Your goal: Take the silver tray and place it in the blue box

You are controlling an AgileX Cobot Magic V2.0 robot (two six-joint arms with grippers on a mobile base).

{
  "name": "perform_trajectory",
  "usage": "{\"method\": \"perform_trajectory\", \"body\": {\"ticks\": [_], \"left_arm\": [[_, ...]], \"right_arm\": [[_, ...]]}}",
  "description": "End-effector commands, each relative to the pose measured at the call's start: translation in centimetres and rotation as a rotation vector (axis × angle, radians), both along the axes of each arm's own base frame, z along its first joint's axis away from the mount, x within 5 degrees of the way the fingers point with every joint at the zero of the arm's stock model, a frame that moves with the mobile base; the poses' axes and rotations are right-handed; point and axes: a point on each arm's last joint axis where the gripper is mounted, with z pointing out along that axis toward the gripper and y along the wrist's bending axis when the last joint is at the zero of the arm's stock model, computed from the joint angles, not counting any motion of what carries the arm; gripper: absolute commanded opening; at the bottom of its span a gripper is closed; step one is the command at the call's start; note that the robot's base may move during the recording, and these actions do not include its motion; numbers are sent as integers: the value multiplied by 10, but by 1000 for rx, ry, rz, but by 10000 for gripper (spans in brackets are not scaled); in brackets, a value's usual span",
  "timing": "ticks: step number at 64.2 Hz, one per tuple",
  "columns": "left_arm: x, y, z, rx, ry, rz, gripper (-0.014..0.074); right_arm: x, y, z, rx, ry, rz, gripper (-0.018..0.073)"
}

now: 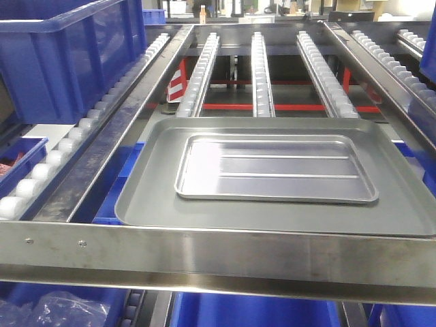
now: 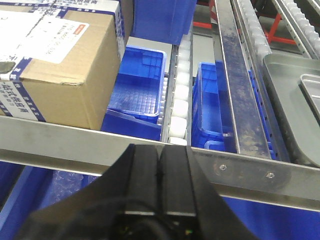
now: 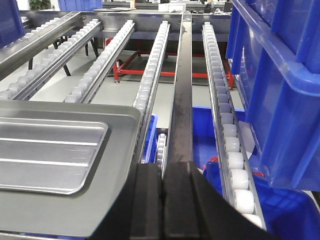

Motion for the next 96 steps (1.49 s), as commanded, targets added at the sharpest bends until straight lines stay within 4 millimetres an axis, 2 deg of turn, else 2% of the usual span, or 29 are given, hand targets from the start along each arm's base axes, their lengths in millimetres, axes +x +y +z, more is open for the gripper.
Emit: {"method": "perform_trajectory", "body": {"ticks": [1,39,44,55,64,73,79,84,90,96], "left_arm": [[0,0,9,-14,-98,3,-105],[0,1,12,-16,-130,6,-105],[0,1,13,31,-142,8,-105],[0,2,26,41,-286,16,-105],[-6,2,60,32,-481,25,-105],[-14,3,107,68,-442,22,-103],[-13,3,140,71,-399,21,-86],[-4,2,158,73,-348,13,-4],[10,-2,177,69,-307,-30,177],[31,-10,185,65,-249,-100,307]], "right_arm": [[-2,1,8,-8,-108,10,58],[-2,1,9,-8,-114,10,58],[-2,1,9,-8,-118,10,58],[-2,1,14,-8,-166,14,58],[-8,2,42,-7,-273,16,58],[-17,1,85,-7,-324,11,60],[-13,1,108,-7,-320,9,95],[-6,1,123,-6,-300,10,197],[8,1,134,-5,-232,8,375],[24,0,140,-4,-138,3,473]]}}
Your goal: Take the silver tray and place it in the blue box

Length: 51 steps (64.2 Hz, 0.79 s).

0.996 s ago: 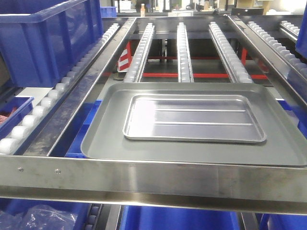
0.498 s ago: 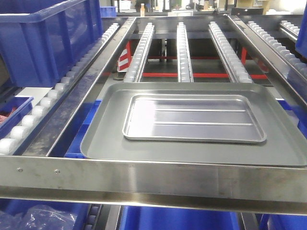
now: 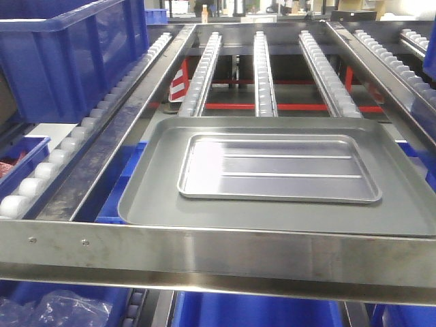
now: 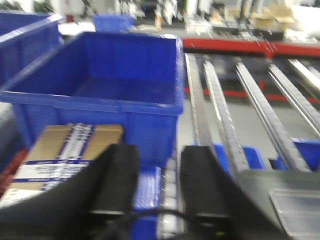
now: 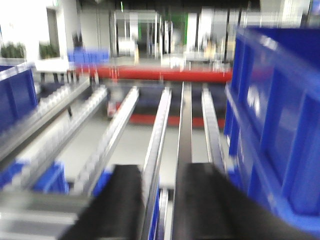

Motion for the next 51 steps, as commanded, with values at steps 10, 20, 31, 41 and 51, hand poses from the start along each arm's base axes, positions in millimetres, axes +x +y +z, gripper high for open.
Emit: {"method": "perform_trajectory", "body": {"ticks": [10,20,31,41,51], "left_arm": [[53,-37,22,32,133,-226,328],[82,-98,19,48,291,-475,326],[113,-165,6,57,419,-617,326],[149,-194,-2,70,590,-600,326],[186,-213,-12,152,704,-552,325]], "right_arm": [[36,4,25,-6,159,37,491],[67,23,25,-24,334,164,491],[103,59,19,-92,583,304,491],[137,73,13,-127,771,298,491],[172,79,5,-46,924,223,491]]}}
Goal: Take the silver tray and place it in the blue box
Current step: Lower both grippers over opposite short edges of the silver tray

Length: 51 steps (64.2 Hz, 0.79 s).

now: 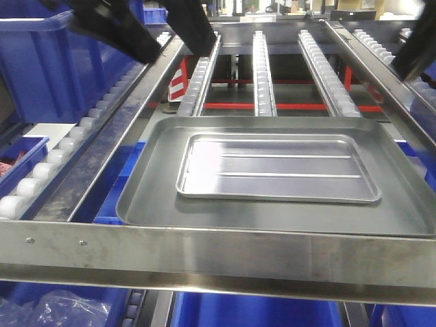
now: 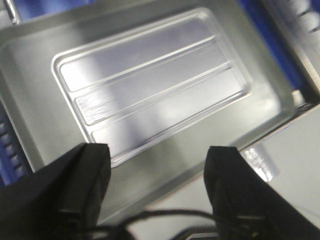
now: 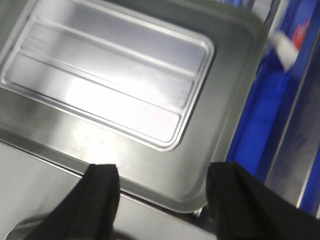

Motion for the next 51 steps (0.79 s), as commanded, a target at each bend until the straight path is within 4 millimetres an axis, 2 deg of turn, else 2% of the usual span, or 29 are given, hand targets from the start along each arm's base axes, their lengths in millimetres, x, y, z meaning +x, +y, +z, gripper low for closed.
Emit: {"method": "perform_trajectory", "body": {"ticks": [1,13,23,35,40,51], "left_arm": [[17,-7,17,-20,-33,35,325],[51,-16,-3,121,90,256,325],[68,-29,-12,108,128,308,325],[81,-42,-24,90,152,310,325],[86,-46,-36,108,169,313,325],[96,-43,-52,120,203,349,325]], "right_arm": [[22,1,11,40,-3,-71,491],[59,0,-2,43,72,-151,489],[83,0,-18,33,112,-179,489],[103,-4,-39,33,154,-220,489],[109,-3,-47,34,151,-217,489],[119,0,-61,38,153,-215,489]]}}
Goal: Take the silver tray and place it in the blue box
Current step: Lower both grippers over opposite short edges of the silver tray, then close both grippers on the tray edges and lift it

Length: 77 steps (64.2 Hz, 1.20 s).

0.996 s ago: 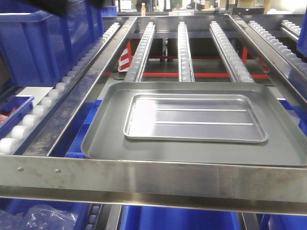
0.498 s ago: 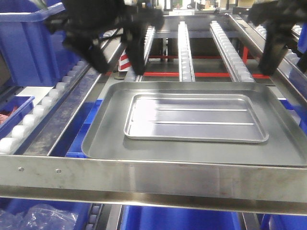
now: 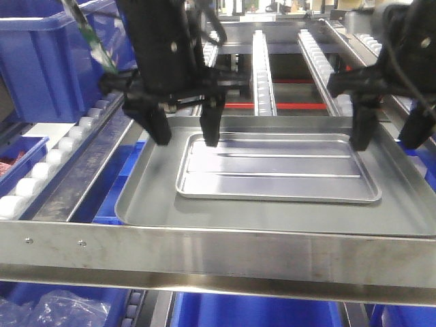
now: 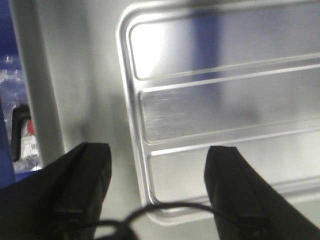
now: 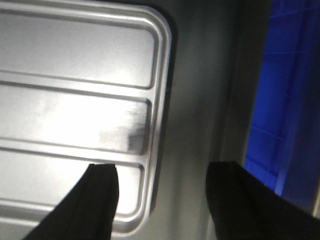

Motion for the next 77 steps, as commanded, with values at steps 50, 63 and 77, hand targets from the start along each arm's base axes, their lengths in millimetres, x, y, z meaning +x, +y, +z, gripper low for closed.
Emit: {"method": "perform_trajectory", "body": {"ticks": [50,63,77], "left_arm": [[21,4,0,-80,-46,51,291],[21,2,-7,-78,-23,57,106],[21,3,-7,-76,-25,56,-108]], "right_arm": [[26,5,-17,24,-90,6,372],[26,5,-21,17,-65,5,263],[26,5,-21,17,-66,5,38]]}}
